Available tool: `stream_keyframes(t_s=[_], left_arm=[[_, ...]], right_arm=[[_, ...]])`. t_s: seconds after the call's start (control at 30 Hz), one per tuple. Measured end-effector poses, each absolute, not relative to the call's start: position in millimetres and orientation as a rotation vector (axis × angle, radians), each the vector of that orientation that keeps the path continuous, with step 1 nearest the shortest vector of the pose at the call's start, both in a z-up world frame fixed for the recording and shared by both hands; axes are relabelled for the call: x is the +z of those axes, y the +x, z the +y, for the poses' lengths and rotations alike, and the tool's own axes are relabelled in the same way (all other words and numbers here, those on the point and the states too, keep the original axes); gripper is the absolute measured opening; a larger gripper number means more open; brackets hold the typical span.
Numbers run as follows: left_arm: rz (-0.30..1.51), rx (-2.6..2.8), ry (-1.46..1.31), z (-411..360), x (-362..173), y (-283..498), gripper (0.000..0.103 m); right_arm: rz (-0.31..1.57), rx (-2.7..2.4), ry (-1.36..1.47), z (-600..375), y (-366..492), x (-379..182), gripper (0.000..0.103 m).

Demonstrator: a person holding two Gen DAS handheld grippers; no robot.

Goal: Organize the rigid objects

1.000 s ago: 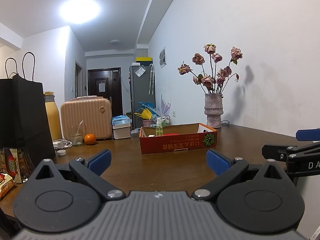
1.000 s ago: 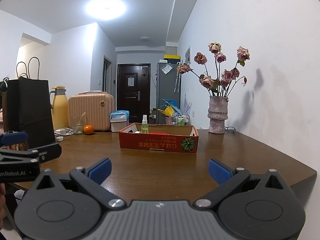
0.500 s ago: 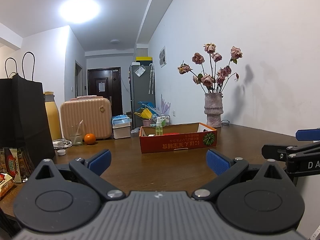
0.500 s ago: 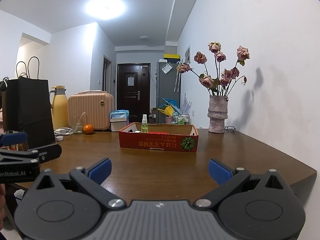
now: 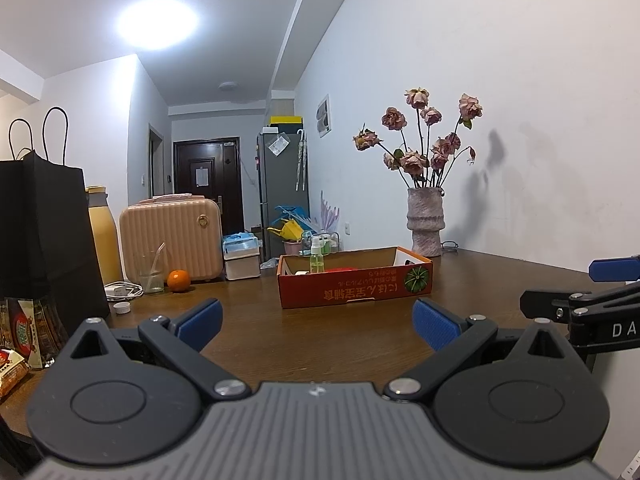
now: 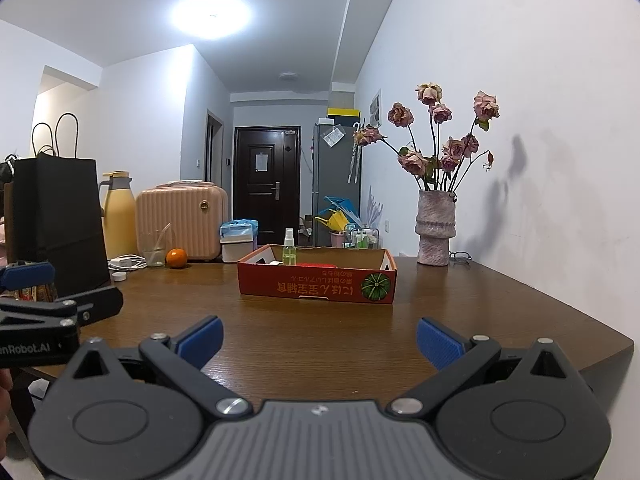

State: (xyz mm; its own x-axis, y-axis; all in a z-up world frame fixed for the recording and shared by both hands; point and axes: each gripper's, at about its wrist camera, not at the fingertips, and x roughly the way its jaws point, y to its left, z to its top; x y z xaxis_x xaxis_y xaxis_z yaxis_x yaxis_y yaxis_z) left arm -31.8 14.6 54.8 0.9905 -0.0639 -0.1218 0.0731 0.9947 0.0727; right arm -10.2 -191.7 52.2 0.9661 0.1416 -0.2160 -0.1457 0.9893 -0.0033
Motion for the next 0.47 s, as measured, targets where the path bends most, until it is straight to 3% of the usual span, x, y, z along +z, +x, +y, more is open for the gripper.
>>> stream_keyframes(t_s=[0.47], left_arm=[[0.107,-0.064,0.103,9.6,51.1,-32.6,0.103]], right_arm=[[0.221,0.147,-0.017,-191.5,-9.4,51.7,0.103]])
